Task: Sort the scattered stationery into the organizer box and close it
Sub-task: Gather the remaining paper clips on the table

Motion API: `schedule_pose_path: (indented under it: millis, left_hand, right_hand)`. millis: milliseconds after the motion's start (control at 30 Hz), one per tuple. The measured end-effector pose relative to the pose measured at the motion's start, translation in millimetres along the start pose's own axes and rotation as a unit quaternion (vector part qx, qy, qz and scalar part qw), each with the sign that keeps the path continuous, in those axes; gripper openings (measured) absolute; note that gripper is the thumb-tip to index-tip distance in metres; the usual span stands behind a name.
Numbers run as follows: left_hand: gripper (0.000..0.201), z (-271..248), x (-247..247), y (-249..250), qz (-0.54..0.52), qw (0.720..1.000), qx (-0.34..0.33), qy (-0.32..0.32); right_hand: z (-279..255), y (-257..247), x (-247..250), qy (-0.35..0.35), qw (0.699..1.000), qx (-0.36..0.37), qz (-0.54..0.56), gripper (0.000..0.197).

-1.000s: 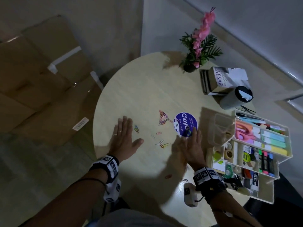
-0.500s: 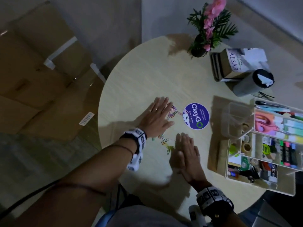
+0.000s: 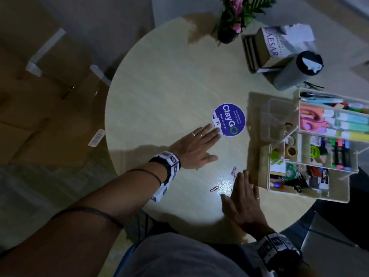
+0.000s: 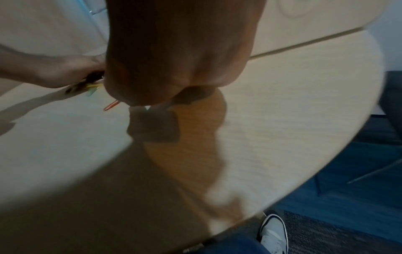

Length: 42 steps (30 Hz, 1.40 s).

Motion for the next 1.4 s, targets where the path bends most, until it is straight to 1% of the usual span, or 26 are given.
schedule_pose_path:
  millis: [100, 200, 267, 333, 400, 467, 500, 567, 600, 633, 667, 700, 767, 833, 867, 933, 1033, 1067, 1133, 1200, 1267, 1333, 1400]
  left_hand:
    - [0.082, -16, -10, 36, -0.023, 1.000, 0.007, 0.006]
    - [0.080, -28, -20, 69, -0.049, 0.999, 0.007, 0.017]
    - [0.079, -33, -26, 85, -0.068, 0.997, -0.004, 0.027]
    - [0.078, -39, -24, 91, -0.084, 0.996, 0.001, 0.039]
    - [0.075, -48, -15, 84, -0.086, 0.993, 0.042, 0.068]
    - [0.072, -63, -7, 68, -0.096, 0.982, 0.120, 0.110]
    - [0.073, -71, -7, 58, -0.100, 0.973, 0.169, 0.120]
    - [0.080, -87, -13, 42, -0.097, 0.954, 0.265, 0.103]
    - [0.085, -92, -19, 38, -0.097, 0.948, 0.290, 0.086]
    - [0.089, -95, -23, 37, -0.096, 0.948, 0.295, 0.069]
    - [0.092, -95, -28, 38, -0.093, 0.954, 0.281, 0.057]
    - [0.094, -93, -30, 42, -0.088, 0.962, 0.252, 0.051]
    - [0.096, -85, -31, 54, -0.076, 0.982, 0.170, 0.037]
    - [0.097, -75, -33, 68, -0.053, 0.994, 0.092, 0.020]
    - [0.096, -68, -34, 73, -0.041, 0.997, 0.067, 0.019]
    - [0.094, -56, -35, 81, -0.032, 0.998, 0.044, 0.025]
    - [0.094, -46, -32, 82, -0.059, 0.997, 0.039, 0.041]
    - [0.095, -46, -28, 80, -0.069, 0.995, 0.046, 0.048]
    - [0.096, -50, -20, 74, -0.079, 0.992, 0.077, 0.067]
    - [0.090, -55, -15, 67, -0.092, 0.986, 0.109, 0.088]
    - [0.069, -55, -13, 63, -0.122, 0.980, 0.117, 0.102]
    - [0.042, -51, -13, 61, -0.171, 0.970, 0.124, 0.116]
    - [0.021, -45, -13, 61, -0.210, 0.961, 0.138, 0.117]
  right_hand:
    - [11, -25, -6, 0.027, 0.998, 0.047, -0.035, 0.085]
    - [26, -46, -9, 0.034, 0.998, 0.059, -0.014, 0.079]
    - [32, -54, -8, 0.035, 0.995, 0.089, -0.010, 0.083]
    - [37, -58, -3, 0.022, 0.992, 0.124, 0.029, 0.089]
    - [45, -60, 9, 0.026, 0.987, 0.123, 0.098, 0.082]
    - [57, -57, 24, 0.072, 0.981, 0.100, 0.148, 0.072]
    - [66, -54, 31, 0.093, 0.979, 0.084, 0.164, 0.069]
    - [85, -47, 40, 0.100, 0.978, 0.056, 0.173, 0.067]
    - [93, -45, 41, 0.086, 0.982, 0.045, 0.164, 0.066]
    - [100, -45, 41, 0.068, 0.986, 0.038, 0.145, 0.067]
    - [104, -45, 39, 0.050, 0.991, 0.034, 0.119, 0.067]
    - [106, -47, 36, 0.038, 0.994, 0.036, 0.100, 0.067]
    - [100, -53, 31, 0.026, 0.994, 0.053, 0.092, 0.067]
    - [86, -56, 25, 0.013, 0.993, 0.083, 0.080, 0.068]
    - [77, -57, 22, 0.009, 0.993, 0.097, 0.069, 0.069]
    - [62, -53, 18, 0.008, 0.990, 0.128, 0.061, 0.069]
    - [47, -49, 22, 0.040, 0.975, 0.199, 0.092, 0.067]
    - [46, -47, 24, 0.059, 0.971, 0.207, 0.103, 0.067]
    - [45, -43, 29, 0.080, 0.975, 0.177, 0.111, 0.074]
    - [44, -45, 35, 0.090, 0.979, 0.158, 0.096, 0.082]
    - [44, -52, 39, 0.106, 0.977, 0.168, 0.081, 0.078]
    - [48, -59, 40, 0.116, 0.975, 0.167, 0.090, 0.062]
    - [54, -64, 37, 0.106, 0.977, 0.157, 0.098, 0.047]
Point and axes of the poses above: each hand's wrist, its own z-axis towards the middle knuckle, its own x-axis out of the back of the hand, y = z × x, the point moved 2 cm from there along z, towards the middle knuckle, and after that the axes turned 9 degrees about -x, right-handed, at the moved point
